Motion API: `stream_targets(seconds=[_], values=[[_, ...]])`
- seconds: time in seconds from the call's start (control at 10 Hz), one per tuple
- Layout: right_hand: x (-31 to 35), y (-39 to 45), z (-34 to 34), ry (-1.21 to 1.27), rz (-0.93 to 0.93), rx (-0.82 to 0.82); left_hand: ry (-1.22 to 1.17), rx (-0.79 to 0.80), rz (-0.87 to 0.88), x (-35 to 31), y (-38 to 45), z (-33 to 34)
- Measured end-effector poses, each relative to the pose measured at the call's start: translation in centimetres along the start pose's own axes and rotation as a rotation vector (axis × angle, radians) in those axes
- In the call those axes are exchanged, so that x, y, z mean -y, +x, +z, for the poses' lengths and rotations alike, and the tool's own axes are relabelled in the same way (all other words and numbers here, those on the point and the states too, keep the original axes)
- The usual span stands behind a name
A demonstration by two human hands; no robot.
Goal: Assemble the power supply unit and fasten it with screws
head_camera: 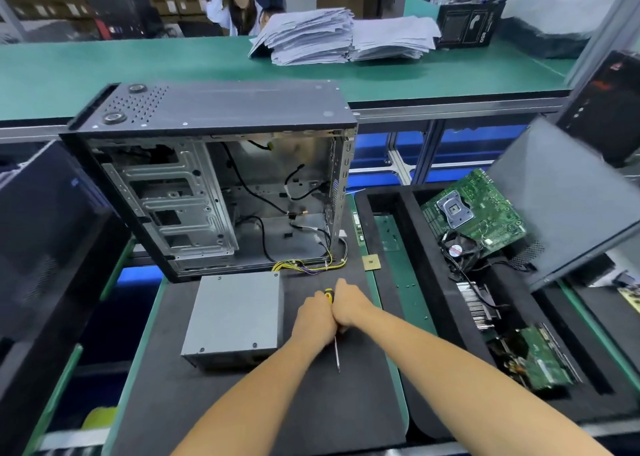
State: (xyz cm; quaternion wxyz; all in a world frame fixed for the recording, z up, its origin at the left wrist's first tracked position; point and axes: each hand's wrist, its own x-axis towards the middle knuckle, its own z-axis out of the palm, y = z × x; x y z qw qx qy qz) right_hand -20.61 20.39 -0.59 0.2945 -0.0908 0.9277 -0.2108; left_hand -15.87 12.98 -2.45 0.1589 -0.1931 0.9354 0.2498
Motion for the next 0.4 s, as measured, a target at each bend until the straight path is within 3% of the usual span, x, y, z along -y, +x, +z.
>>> stream_targets(seconds=[0.2,0.4], values=[[-0.2,-0.1,0.1,0.008,0.005,0.028,-0.032,-0.040,0.023,0.2,-0.8,0.5],[-2.9,-4.9,0.8,0.169,-0.043,-0.145,-0.081,-0.152,0.111,1.6,-6.2,0.0]])
